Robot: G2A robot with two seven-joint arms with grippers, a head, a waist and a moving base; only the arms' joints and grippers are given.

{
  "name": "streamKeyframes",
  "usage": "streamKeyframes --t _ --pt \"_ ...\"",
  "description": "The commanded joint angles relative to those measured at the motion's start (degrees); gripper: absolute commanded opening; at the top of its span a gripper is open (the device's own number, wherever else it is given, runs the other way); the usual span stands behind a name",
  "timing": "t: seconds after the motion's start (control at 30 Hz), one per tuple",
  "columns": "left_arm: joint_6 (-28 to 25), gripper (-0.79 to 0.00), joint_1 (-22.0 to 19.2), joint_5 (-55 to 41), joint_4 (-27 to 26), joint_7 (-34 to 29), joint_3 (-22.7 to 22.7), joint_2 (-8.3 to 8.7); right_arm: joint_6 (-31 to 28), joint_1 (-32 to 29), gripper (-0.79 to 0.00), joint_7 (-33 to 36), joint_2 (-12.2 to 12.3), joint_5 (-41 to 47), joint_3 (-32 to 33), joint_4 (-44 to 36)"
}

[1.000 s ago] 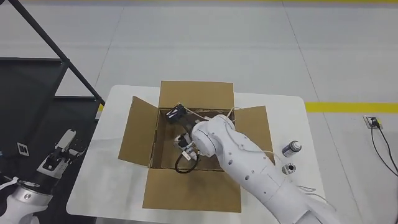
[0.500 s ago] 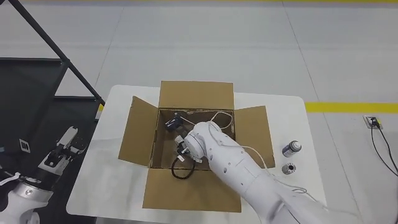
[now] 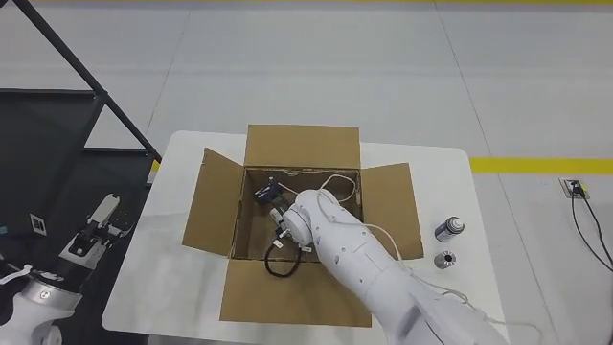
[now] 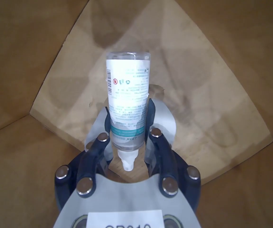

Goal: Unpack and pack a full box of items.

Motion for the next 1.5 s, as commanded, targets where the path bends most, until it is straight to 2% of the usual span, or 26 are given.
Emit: streamKeyframes --t 0.0,0.13,0.33,0.5,0.63,0.73,0.87,0.97,1.13,1.23,1.37,1.47 --pt "0.04 0.0 -0.02 0.06 -0.03 0.14 0.1 0.06 -0.3 0.61 -0.785 -0.85 -0.19 0.46 0.5 0.42" --pt "0.15 0.0 -0.14 0.28 -0.13 0.26 0.39 0.18 -2.24 2.14 -0.785 -0.81 -0.06 1.82 1.9 0.56" --pt "0.47 0.0 -0.62 0.88 -0.31 0.22 1.27 0.38 -5.31 3.78 -0.785 2.9 1.22 3.19 4.12 -1.8" --pt "0.6 0.0 -1.08 1.77 -0.55 -0.14 2.17 0.58 -6.32 2.8 -0.785 4.12 3.82 3.43 6.98 -7.91" --pt "0.84 0.0 -1.56 2.16 -0.72 -0.33 2.79 0.73 -4.2 -0.88 -0.785 6.27 7.44 0.62 10.38 -18.91" --pt "0.97 0.0 -1.9 2.48 -0.91 -0.57 3.27 0.85 -0.36 -7.04 -0.785 9.71 11.19 -4.31 14.71 -33.08" --pt "1.15 0.0 -2.19 2.92 -1.06 -0.7 3.85 0.99 1.91 -20.71 -0.785 16.34 16.36 -13.24 22.95 -57.9" --pt "1.2 0.0 -2.38 3.15 -1.07 -0.74 4.27 1.09 2.44 -30.35 -0.785 18.49 18.79 -18.5 28.72 -72.77" --pt "1.42 0.0 -2.7 3.48 -1.29 -1.1 5.09 1.25 7.25 -42.54 -0.785 14.57 20.97 -26.21 38.06 -90.24" --pt "1.48 0.0 -3.0 3.75 -1.51 -1.47 5.82 1.35 13.38 -50.66 -0.785 10.49 21.81 -31.02 44.98 -99.8" --pt "1.5 0.0 -3.44 4.22 -1.7 -2.08 6.76 1.5 18.49 -61.8 -0.785 5.04 22.42 -29.37 55.42 -109.6" --pt "1.52 0.0 -3.81 4.66 -1.84 -2.61 7.51 1.63 18.39 -68.74 -0.785 2.58 22.73 -24.02 63.78 -112.76"
